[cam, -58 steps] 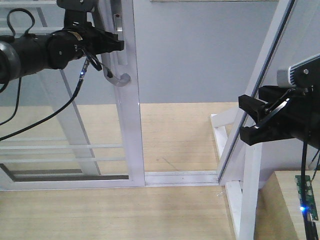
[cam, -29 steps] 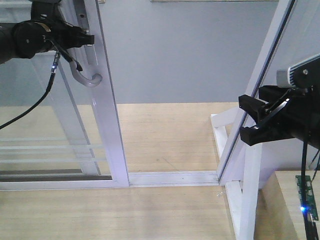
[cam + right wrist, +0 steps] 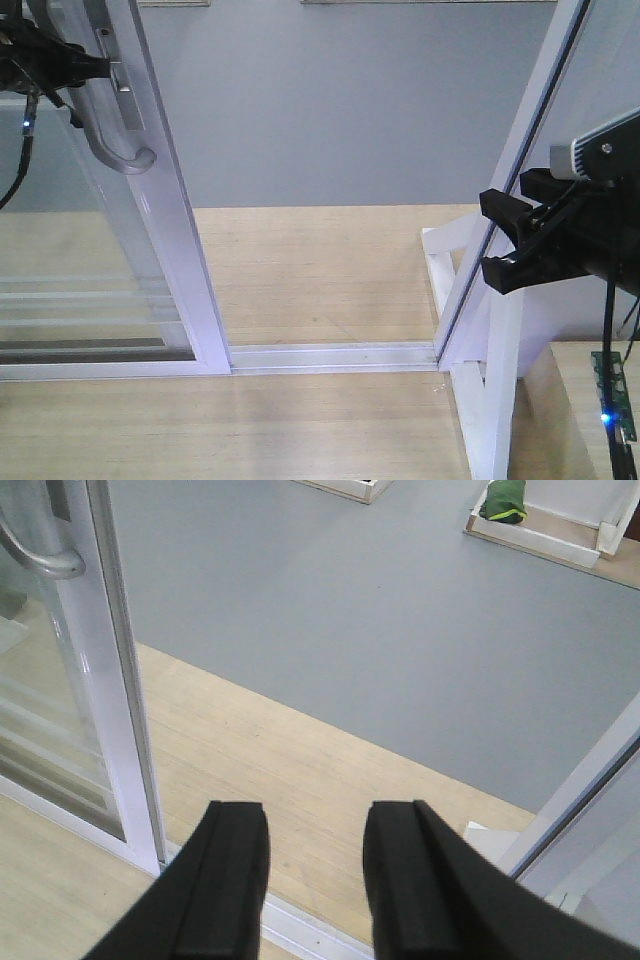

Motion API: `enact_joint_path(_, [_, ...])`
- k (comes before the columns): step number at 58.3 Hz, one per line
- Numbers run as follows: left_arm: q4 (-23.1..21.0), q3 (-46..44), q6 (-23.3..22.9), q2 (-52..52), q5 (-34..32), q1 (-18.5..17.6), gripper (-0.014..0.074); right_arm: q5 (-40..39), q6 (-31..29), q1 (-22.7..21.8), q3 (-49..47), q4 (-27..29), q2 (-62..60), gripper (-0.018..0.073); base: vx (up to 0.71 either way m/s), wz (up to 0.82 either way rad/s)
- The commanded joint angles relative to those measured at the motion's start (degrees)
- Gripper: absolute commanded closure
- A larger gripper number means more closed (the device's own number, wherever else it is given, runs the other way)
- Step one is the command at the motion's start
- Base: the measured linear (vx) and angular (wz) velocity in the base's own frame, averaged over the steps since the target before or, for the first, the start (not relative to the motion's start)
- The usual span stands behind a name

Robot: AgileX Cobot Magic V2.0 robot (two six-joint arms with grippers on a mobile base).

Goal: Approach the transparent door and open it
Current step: 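Slide the door further open with the left gripper holding the handle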

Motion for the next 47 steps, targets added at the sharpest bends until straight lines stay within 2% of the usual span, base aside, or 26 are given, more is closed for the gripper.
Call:
enact_joint_path(1, [1.8,-1.6,0.3,-4.3,-2.2,2.1,0.0135,-4.4,-0.5,-0.2,-1.6,-1.6,-0.6,0.0242,0.0,0.0])
enact_joint_path(10, [1.6,-1.6,0.3,-4.3,0.5,4.4,0.0135,-4.4,-0.5,-0.2,-1.6,-1.8,-0.6,0.0242,0.0,0.0])
enact_joint_path(20, [1.2,-0.2,0.3,-6.4,5.0,4.9,0.0135,-4.4,-0.5,-0.2,-1.6,-1.8,-0.6,0.0242,0.0,0.0])
enact_joint_path(42, [0.9,15.4,0.0,-21.0,4.0,4.8,0.0135,-4.3,-0.2,-0.2,-1.6,-1.6,-0.6,0.0243,0.0,0.0])
enact_joint_path(47, [-1.1,19.4,-0.2,-25.8,3.9,4.8,0.0136,-4.3,-0.2,-0.2,-1.6,-1.6,-0.6,0.0243,0.0,0.0])
